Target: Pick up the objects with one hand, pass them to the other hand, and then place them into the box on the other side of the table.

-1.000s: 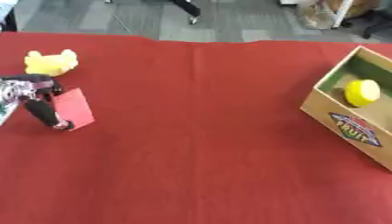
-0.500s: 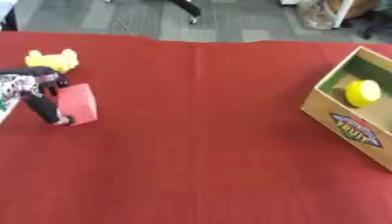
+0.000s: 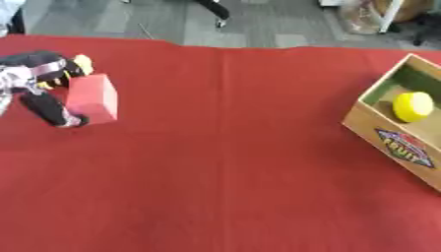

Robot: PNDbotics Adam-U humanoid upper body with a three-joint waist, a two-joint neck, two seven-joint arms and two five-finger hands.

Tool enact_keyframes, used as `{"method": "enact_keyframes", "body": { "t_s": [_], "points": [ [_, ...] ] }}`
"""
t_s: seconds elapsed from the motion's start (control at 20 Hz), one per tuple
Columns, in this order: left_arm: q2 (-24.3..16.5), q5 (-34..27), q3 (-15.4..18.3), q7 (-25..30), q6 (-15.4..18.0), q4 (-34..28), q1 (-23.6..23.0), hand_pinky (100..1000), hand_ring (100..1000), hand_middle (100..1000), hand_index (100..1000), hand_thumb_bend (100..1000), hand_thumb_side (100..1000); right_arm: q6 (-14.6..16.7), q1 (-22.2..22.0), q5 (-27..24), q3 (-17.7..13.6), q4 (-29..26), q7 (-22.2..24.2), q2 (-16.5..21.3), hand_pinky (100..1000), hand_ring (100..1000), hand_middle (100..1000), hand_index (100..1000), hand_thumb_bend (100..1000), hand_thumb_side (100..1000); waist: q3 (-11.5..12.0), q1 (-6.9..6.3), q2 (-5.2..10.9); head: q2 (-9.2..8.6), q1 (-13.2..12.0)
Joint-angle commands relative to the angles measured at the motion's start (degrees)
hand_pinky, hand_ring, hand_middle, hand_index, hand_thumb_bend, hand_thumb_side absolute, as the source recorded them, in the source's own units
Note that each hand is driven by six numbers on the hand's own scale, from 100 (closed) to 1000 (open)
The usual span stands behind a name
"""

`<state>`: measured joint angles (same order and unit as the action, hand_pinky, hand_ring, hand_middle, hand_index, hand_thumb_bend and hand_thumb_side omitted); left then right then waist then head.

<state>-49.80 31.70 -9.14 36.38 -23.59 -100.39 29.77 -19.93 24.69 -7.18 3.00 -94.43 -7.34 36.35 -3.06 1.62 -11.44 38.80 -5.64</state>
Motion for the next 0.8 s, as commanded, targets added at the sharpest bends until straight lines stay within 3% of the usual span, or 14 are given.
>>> {"method": "enact_keyframes", "body": {
  "t_s": [0.05, 0.45, 0.8],
  "points": [
    [-1.2, -3.5, 1.1, -3.0, -0.9, -3.6, 0.1, 752, 705, 634, 476, 222, 100, 0.1, 0.7, -0.2, -0.8, -1.6, -0.2, 2.0, 883, 773, 891, 951, 100, 566, 0.1, 0.07, 1.25, -0.76, 0.4],
    [2.6, -14.7, 0.1, -13.9, -0.9, -9.0, -0.8, 739, 674, 599, 469, 145, 100, 0.2, 1.2, -0.7, -1.1, -3.6, -0.4, 2.2, 885, 775, 894, 953, 100, 551, 0.2, 0.42, 1.28, -0.99, 1.8],
    [8.0, -16.5, -2.9, -19.0, 2.2, -9.2, 0.3, 733, 661, 586, 468, 118, 100, 0.1, 2.0, -1.0, -0.6, -7.6, 0.7, 2.4, 886, 780, 897, 956, 100, 541, -0.1, 0.68, 1.38, -1.37, 2.5]
  ]
}}
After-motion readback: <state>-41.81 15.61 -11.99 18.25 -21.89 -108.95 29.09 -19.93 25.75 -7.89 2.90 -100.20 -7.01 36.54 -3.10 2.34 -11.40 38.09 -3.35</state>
